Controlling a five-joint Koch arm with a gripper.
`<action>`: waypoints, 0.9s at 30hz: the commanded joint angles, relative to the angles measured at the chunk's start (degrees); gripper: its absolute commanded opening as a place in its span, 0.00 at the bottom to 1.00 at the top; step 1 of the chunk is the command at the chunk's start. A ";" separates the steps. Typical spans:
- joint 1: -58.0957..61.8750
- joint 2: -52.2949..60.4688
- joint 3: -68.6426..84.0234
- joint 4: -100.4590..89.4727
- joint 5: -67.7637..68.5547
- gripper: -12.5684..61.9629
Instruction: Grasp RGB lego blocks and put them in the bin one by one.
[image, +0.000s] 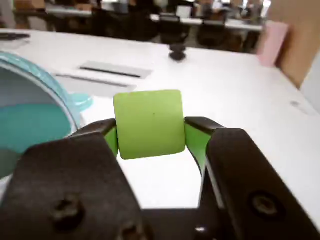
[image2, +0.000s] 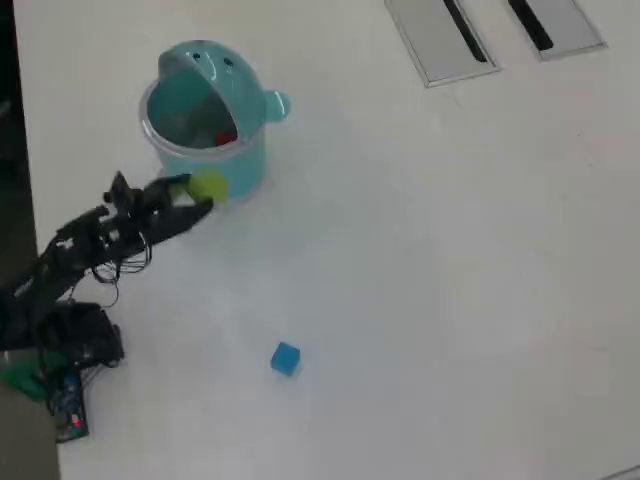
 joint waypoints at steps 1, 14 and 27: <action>-3.43 4.39 -6.33 -0.97 0.18 0.27; -21.80 0.79 -2.55 -9.93 2.11 0.26; -32.08 -13.01 -3.08 -23.29 2.20 0.26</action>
